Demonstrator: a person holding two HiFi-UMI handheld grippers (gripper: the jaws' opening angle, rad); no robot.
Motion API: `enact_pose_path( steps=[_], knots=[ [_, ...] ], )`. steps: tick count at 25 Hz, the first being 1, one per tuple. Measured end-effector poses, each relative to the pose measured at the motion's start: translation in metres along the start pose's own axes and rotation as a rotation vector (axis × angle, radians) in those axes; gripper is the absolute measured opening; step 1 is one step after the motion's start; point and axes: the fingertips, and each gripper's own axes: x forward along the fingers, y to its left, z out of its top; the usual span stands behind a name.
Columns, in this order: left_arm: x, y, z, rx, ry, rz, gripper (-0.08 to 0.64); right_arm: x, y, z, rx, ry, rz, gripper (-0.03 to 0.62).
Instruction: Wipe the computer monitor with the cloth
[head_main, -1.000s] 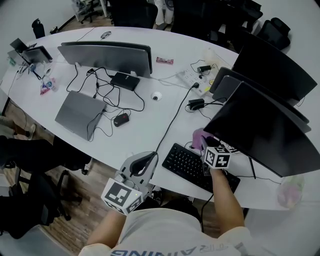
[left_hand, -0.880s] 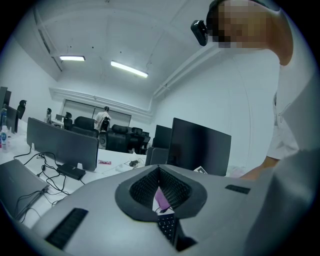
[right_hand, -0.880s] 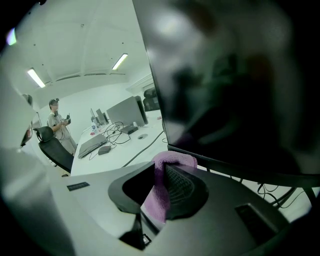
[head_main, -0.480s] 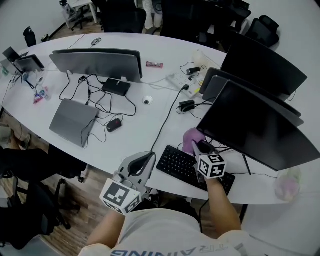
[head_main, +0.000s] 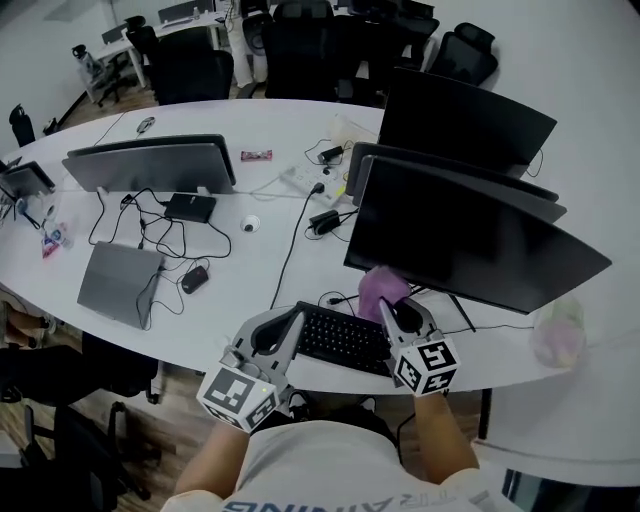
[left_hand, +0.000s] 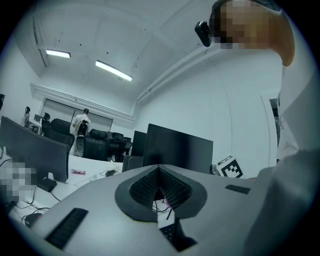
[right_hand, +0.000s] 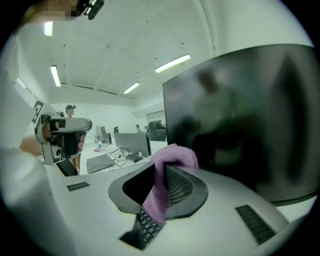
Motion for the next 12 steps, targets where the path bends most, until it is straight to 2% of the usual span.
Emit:
enact_pose_path(
  steps=[12],
  knots=[
    [0.046, -0.049, 0.030, 0.037, -0.061, -0.149, 0.008, -0.125, -0.030, 0.101, -0.072, -0.275, -0.168, 0.067]
  ],
)
